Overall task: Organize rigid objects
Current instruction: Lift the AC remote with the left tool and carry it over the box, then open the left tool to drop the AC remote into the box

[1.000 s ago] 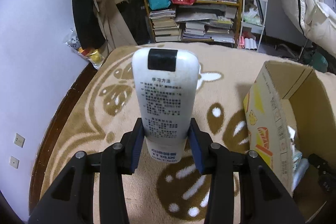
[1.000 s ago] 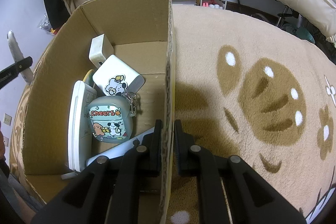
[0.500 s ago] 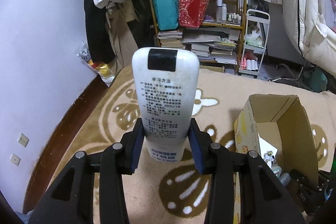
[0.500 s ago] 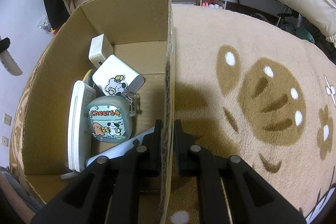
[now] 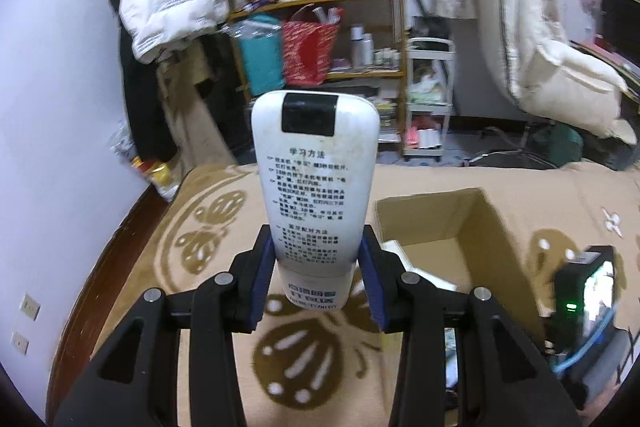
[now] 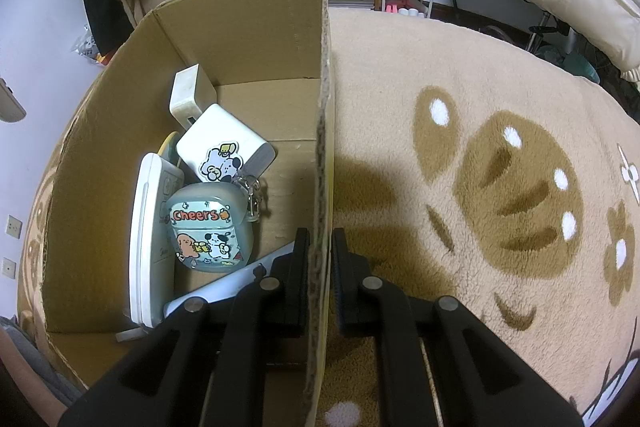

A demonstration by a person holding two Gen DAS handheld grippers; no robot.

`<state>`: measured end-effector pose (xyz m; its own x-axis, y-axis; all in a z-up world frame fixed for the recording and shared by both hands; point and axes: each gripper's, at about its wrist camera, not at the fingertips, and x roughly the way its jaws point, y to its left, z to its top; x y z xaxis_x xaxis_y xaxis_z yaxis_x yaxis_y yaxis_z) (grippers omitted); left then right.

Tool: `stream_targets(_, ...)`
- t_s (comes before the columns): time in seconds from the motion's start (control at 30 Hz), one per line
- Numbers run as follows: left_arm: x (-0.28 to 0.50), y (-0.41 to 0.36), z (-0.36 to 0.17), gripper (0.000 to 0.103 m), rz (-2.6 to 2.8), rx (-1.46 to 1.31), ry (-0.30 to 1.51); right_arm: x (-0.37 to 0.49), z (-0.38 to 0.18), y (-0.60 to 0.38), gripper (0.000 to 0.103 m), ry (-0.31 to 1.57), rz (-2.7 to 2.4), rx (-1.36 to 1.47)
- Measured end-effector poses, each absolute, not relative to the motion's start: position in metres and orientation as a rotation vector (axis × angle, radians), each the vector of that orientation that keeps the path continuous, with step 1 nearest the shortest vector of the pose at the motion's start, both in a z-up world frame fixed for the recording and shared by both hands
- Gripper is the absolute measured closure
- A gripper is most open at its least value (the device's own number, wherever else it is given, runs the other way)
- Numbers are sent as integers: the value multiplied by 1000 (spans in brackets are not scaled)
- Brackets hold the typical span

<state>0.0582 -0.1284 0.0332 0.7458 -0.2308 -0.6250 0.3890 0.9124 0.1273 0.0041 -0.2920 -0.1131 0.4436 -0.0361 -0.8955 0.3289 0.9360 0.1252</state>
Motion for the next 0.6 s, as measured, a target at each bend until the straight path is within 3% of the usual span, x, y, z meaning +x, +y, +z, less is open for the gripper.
stream_targets(0.6,39,-181,-3,64,-432,274,663,6,-113,-293,92,1092,-223,308)
